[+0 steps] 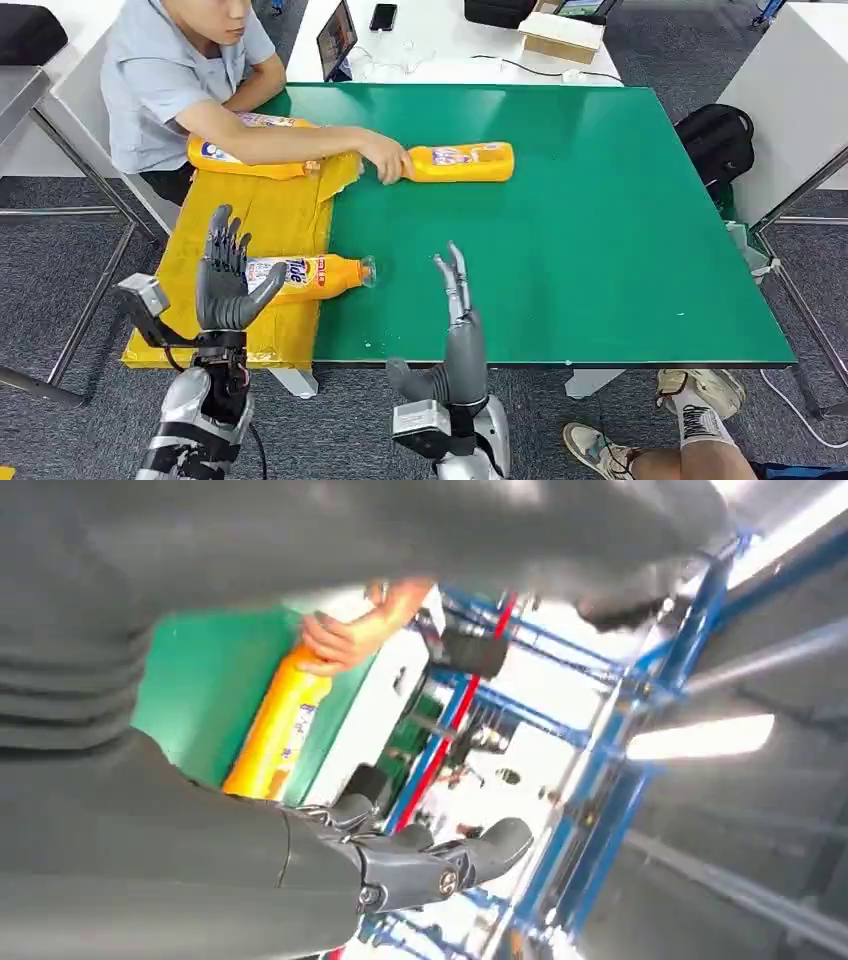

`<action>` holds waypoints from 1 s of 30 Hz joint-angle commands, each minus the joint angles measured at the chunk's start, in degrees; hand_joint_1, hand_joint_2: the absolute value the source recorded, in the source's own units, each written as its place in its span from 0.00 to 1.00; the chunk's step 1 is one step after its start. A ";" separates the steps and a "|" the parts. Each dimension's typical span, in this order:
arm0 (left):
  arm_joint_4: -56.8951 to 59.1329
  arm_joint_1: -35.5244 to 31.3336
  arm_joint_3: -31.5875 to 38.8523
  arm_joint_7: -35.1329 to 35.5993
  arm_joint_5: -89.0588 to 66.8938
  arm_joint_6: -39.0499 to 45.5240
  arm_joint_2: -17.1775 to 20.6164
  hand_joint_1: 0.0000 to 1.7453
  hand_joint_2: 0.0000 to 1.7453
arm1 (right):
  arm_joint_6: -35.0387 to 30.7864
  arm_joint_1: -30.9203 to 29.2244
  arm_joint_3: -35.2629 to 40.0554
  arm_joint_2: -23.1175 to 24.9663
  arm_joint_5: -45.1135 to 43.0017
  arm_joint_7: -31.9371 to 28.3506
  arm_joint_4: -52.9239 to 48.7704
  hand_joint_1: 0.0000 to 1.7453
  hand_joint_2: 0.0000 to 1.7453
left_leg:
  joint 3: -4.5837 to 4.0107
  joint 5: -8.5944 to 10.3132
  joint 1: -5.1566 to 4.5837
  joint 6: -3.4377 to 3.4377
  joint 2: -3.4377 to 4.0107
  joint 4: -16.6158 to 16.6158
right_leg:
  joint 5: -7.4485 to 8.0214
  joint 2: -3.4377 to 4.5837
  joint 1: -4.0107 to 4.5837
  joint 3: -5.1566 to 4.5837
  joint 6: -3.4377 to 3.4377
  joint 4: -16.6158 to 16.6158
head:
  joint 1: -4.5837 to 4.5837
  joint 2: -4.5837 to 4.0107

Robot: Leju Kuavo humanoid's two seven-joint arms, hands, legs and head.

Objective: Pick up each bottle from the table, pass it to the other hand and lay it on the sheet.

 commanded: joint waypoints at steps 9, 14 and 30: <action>-12.45 12.48 1.44 -2.57 -0.68 4.91 -2.41 0.00 1.00 | -0.13 1.90 -7.19 0.55 -5.95 0.04 1.54 0.00 1.00 | 0.50 -0.19 0.01 -0.05 0.29 -0.10 | -0.13 0.15 0.04 0.44 -0.09 -0.10 | -0.02 0.00; -17.28 16.92 -0.30 -5.99 -7.38 9.61 -1.03 0.00 1.00 | -0.13 -2.34 -9.69 -5.87 2.27 1.11 14.12 0.00 1.00 | 0.44 -0.19 0.04 -0.06 0.16 -0.12 | -0.11 0.02 0.06 0.45 -0.06 -0.18 | -0.02 0.00; -14.28 14.19 -2.01 -7.09 -14.44 10.16 -0.83 0.00 1.00 | 4.10 -16.76 -14.37 -13.05 32.21 20.18 32.93 0.00 1.00 | 0.47 -0.12 -0.03 0.00 0.04 -0.12 | -0.16 -0.05 0.01 0.52 0.04 -0.13 | -0.02 0.00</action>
